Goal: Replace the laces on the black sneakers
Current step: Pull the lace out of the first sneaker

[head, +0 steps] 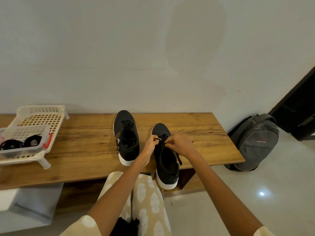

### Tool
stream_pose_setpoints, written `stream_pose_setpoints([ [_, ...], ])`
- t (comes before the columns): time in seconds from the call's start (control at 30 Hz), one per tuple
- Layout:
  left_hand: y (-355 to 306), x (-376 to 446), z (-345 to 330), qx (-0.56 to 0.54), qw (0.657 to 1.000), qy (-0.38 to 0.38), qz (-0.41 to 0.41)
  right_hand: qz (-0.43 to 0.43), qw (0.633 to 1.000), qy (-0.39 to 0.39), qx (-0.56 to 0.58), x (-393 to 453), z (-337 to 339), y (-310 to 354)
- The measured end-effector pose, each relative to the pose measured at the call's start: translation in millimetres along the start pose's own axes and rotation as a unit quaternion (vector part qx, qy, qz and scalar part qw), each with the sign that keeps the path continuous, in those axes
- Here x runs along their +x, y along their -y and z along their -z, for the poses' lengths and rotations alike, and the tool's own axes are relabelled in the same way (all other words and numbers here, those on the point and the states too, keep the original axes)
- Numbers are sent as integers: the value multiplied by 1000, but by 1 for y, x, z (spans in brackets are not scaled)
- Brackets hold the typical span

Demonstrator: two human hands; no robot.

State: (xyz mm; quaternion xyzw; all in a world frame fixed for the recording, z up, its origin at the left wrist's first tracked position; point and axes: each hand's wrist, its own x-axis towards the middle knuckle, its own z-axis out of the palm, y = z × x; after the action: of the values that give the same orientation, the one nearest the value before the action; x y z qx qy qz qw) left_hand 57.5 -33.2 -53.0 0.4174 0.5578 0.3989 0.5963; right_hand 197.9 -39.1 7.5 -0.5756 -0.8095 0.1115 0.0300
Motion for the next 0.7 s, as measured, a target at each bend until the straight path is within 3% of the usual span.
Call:
stream_pose_setpoints([
  [0.13, -5, 0, 1, 55, 995, 40, -69, 13, 998, 6, -67, 7, 9, 11],
  [0.27, -10, -8, 7, 72, 987, 109, -92, -38, 999, -3, 27, 30, 38, 16],
  [0.37, -9, -9, 6, 76, 989, 89, -95, -21, 999, 9, 38, 43, 49, 25],
  [0.53, -14, -1, 7, 3, 997, -9, -78, -61, 990, 15, 129, 33, 23, 13],
  [0.7, -23, 5, 8, 0, 999, -4, -50, -91, 971, 7, 219, 11, -3, -9],
])
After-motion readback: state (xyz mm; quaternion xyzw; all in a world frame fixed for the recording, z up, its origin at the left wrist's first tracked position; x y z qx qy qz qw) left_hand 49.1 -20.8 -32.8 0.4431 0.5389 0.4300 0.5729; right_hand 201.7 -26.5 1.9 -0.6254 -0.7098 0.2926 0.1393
